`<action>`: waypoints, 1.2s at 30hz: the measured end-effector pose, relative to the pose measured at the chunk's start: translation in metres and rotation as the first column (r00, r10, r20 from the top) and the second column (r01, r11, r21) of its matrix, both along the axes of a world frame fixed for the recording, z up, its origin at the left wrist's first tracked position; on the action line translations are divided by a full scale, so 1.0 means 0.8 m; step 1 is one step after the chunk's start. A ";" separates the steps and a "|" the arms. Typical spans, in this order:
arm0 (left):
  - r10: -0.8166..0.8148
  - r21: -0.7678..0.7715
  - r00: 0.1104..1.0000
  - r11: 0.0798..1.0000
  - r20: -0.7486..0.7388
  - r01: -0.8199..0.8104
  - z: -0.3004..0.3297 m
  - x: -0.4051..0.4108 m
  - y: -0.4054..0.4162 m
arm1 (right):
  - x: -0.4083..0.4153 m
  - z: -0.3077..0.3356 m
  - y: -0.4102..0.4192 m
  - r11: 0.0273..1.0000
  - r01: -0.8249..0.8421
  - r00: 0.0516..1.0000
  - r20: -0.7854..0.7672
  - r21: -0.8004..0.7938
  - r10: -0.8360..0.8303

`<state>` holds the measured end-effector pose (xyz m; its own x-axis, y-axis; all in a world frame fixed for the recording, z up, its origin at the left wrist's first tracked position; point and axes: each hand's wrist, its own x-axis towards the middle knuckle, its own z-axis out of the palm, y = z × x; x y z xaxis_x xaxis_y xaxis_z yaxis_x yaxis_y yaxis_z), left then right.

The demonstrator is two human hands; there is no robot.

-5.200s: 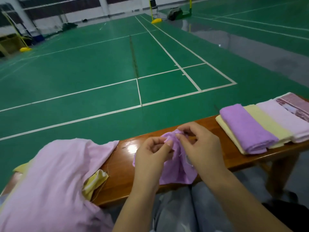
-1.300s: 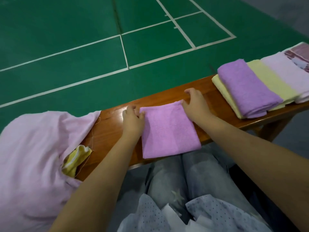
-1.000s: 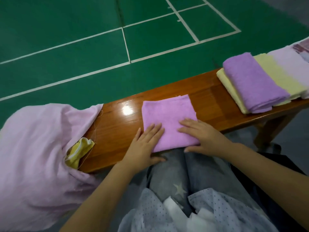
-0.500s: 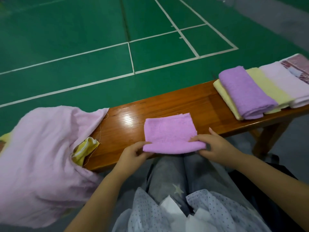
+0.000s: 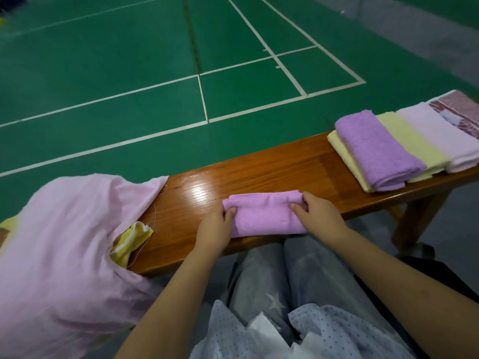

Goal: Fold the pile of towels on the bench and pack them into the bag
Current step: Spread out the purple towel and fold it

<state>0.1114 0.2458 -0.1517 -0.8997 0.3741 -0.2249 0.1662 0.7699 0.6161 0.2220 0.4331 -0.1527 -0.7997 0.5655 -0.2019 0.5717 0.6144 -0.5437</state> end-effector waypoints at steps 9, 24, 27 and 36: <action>-0.005 -0.268 0.997 0.963 -0.079 -0.016 -0.012 -0.021 0.029 | -0.006 0.005 0.010 0.983 0.123 0.992 0.041 -0.137 -0.118; 0.145 -0.056 0.944 0.984 -0.296 -0.169 0.021 -0.081 0.004 | -0.034 0.024 -0.027 0.979 -0.094 0.995 0.029 0.180 0.091; 0.468 0.326 0.866 0.858 -0.174 -0.398 0.039 -0.050 -0.013 | -0.055 0.027 -0.030 0.979 -0.162 0.987 0.007 0.123 0.162; 0.209 0.321 0.601 0.688 0.771 -0.651 0.018 0.022 -0.044 | -0.065 0.007 -0.064 0.969 -0.238 0.971 -0.016 -0.070 0.238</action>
